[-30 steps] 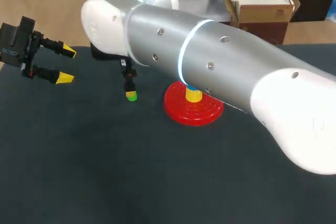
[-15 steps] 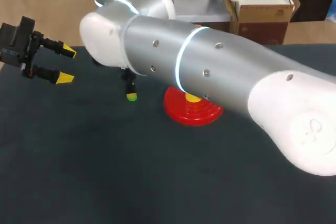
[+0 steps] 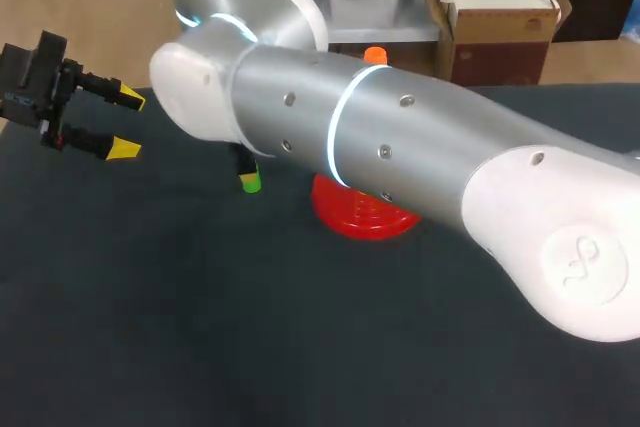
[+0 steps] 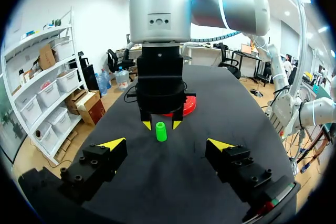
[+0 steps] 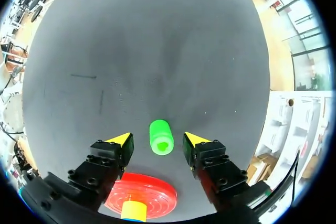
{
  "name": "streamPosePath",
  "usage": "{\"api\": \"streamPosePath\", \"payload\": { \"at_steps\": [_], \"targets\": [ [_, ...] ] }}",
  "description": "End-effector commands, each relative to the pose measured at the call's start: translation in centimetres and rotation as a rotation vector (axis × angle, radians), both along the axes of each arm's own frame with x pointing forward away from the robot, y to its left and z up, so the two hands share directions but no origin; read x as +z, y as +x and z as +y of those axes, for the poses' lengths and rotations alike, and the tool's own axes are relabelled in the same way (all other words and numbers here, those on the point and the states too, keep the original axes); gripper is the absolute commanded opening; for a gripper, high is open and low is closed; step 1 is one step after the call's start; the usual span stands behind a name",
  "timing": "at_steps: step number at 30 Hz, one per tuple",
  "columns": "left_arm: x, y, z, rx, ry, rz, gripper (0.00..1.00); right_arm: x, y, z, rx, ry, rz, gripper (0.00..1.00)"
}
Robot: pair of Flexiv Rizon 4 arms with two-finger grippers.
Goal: Pick up and stack the cylinders on the red base in this order: pink,purple,orange,green
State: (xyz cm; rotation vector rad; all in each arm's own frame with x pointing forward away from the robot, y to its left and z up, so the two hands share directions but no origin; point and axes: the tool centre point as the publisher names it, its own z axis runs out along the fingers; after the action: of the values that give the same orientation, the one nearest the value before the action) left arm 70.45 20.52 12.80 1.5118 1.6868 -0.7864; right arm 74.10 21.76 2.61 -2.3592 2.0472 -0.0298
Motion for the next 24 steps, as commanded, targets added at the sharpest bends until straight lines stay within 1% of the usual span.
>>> {"api": "streamPosePath", "payload": {
  "at_steps": [1, 3, 6, 12, 15, 17, 19, 20, 22, 24],
  "targets": [
    [-0.1, -0.1, 0.1, 0.000, -0.002, -0.004, 1.00, -0.1, 1.0, 0.5, -0.011, -0.022, 0.112, 0.65],
    [-0.1, -0.1, 0.1, 0.000, -0.002, -0.004, 1.00, -0.1, 1.1, 0.4, -0.016, -0.022, 0.107, 0.67],
    [-0.1, -0.1, 0.1, 0.000, -0.002, -0.004, 1.00, -0.1, 1.3, 0.4, -0.022, -0.019, 0.107, 0.68],
    [-0.1, -0.1, 0.1, 0.000, -0.002, -0.004, 1.00, -0.7, 1.8, 0.3, -0.039, -0.021, 0.114, 0.64],
    [-0.1, -0.1, 0.1, 0.000, -0.002, -0.004, 1.00, -0.9, 1.8, 0.2, -0.043, -0.023, 0.117, 0.53],
    [-0.1, -0.1, 0.1, 0.000, -0.002, -0.004, 1.00, -1.0, 1.9, 0.3, -0.043, -0.018, 0.117, 0.41],
    [-0.1, -0.1, 0.1, 0.000, -0.002, -0.004, 1.00, -1.0, 1.9, 0.4, -0.044, -0.015, 0.113, 0.00],
    [-0.1, -0.1, 0.1, 0.000, -0.002, -0.004, 1.00, -1.0, 1.9, 0.4, -0.044, -0.014, 0.111, 0.00],
    [-0.1, -0.1, 0.1, 0.000, -0.002, -0.004, 1.00, -0.3, 1.9, 0.3, -0.044, -0.008, 0.095, 0.00],
    [-0.1, -0.1, 0.1, 0.000, -0.002, -0.004, 1.00, 1.1, 1.8, 0.2, -0.034, -0.006, 0.067, 0.00]
  ]
}}
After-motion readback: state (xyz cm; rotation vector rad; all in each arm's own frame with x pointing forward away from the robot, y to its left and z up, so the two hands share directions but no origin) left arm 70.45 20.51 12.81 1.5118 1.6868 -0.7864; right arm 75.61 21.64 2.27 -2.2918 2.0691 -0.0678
